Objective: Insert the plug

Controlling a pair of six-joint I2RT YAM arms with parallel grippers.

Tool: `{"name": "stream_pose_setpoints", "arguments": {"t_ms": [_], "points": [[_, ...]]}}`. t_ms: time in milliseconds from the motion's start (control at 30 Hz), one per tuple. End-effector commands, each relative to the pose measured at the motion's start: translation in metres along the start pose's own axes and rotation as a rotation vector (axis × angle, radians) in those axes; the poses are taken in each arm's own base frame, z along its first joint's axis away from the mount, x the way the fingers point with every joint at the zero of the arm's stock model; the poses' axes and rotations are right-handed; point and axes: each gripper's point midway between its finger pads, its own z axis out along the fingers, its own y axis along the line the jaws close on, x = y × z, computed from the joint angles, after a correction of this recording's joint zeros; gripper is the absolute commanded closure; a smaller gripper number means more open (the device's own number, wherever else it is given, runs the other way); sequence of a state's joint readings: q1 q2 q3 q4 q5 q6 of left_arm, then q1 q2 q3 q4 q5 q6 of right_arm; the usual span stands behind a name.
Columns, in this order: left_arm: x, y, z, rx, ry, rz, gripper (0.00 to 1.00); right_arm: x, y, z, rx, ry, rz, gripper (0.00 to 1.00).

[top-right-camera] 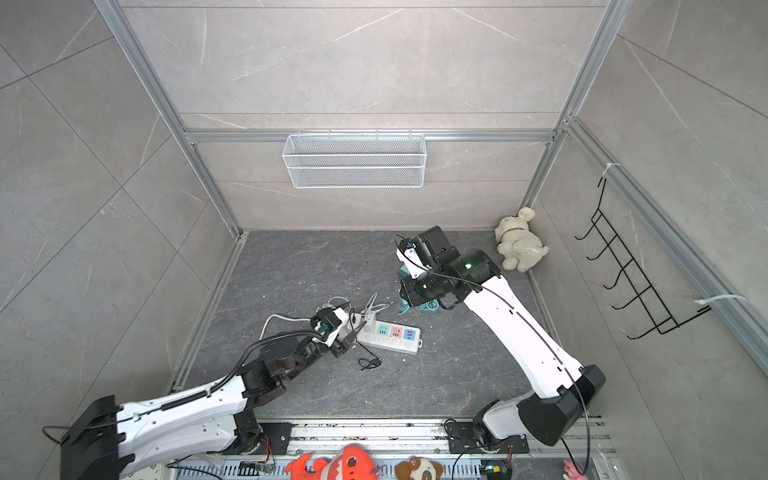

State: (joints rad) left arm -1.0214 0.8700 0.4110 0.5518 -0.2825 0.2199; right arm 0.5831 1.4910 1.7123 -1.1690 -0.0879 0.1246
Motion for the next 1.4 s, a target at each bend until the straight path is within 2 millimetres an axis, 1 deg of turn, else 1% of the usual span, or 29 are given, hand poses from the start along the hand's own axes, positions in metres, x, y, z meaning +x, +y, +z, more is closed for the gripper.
{"name": "stream_pose_setpoints", "arguments": {"t_ms": [0,100,200,333,467,533,633,700,800,900,967,1100,1233,1367], "points": [[0.043,0.042,-0.030,-0.242,0.165,-0.142,0.38,-0.012,-0.008,0.007,0.067,0.039,-0.043,0.87],[0.073,0.061,-0.053,-0.366,0.243,-0.186,0.40,-0.020,0.001,0.016,0.065,0.056,-0.069,0.87],[0.092,0.072,-0.070,-0.454,0.286,-0.234,0.41,-0.018,0.014,0.029,0.044,0.096,-0.144,0.87],[0.109,0.079,-0.078,-0.534,0.344,-0.288,0.41,-0.009,0.025,0.045,0.001,0.149,-0.243,0.89],[0.137,0.078,-0.078,-0.615,0.472,-0.312,0.42,0.005,0.034,0.052,-0.055,0.151,-0.330,0.89],[0.147,0.073,-0.072,-0.620,0.511,-0.335,0.43,0.014,0.037,0.054,-0.082,0.144,-0.355,0.88],[0.161,0.061,-0.057,-0.597,0.534,-0.385,0.45,0.030,0.039,0.055,-0.108,0.143,-0.361,0.89],[0.168,0.053,-0.047,-0.579,0.542,-0.410,0.46,0.043,0.038,0.060,-0.104,0.161,-0.353,0.88],[0.175,0.048,-0.035,-0.583,0.561,-0.412,0.48,0.065,0.030,0.067,-0.066,0.198,-0.329,0.88],[0.182,0.049,-0.025,-0.589,0.567,-0.419,0.49,0.081,0.017,0.071,0.004,0.227,-0.292,0.88],[0.193,0.051,-0.017,-0.573,0.575,-0.459,0.51,0.085,0.011,0.071,0.038,0.231,-0.260,0.89],[0.200,0.055,0.001,-0.566,0.557,-0.485,0.55,0.099,0.002,0.072,0.082,0.247,-0.188,0.89],[0.213,0.061,0.022,-0.557,0.573,-0.511,0.57,0.117,0.006,0.074,0.054,0.252,-0.146,0.89],[0.223,0.067,0.041,-0.544,0.550,-0.567,0.61,0.122,0.014,0.077,0.004,0.248,-0.153,0.89]]}}
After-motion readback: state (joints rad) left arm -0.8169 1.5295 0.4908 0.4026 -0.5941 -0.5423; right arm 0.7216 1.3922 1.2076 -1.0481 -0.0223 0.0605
